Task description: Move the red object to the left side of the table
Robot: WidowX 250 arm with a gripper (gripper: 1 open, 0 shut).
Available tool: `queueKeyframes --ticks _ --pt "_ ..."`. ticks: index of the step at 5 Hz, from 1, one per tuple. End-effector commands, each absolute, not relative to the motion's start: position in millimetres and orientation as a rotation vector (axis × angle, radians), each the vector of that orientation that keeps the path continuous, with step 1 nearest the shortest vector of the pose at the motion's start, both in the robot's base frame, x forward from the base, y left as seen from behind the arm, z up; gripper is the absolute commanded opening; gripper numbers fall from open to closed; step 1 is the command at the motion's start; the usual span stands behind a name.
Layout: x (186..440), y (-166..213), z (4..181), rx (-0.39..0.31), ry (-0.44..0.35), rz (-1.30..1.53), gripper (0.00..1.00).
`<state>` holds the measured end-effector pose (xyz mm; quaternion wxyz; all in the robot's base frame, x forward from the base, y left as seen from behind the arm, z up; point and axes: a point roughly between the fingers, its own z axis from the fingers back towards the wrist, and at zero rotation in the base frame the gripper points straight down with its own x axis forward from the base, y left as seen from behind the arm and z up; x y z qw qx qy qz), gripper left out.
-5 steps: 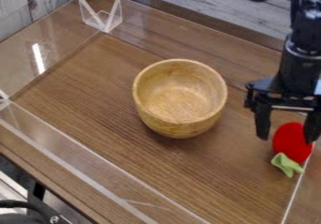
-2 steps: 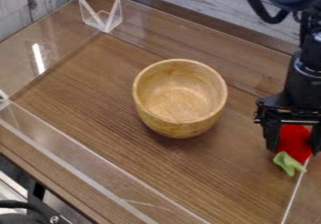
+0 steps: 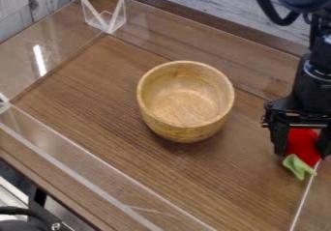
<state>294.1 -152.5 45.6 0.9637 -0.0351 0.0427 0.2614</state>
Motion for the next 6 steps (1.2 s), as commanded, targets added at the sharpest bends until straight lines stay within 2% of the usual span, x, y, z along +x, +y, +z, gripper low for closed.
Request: queueKeyframes --ticks 1,3,6 --pt "309 -155 68.2 -0.114 0.018 0.594 1.0" --pt "338 -155 37.0 -0.099 0.014 0.641 1.0" --pt "341 -162 51.2 -0.078 0.021 0.57 1.0"
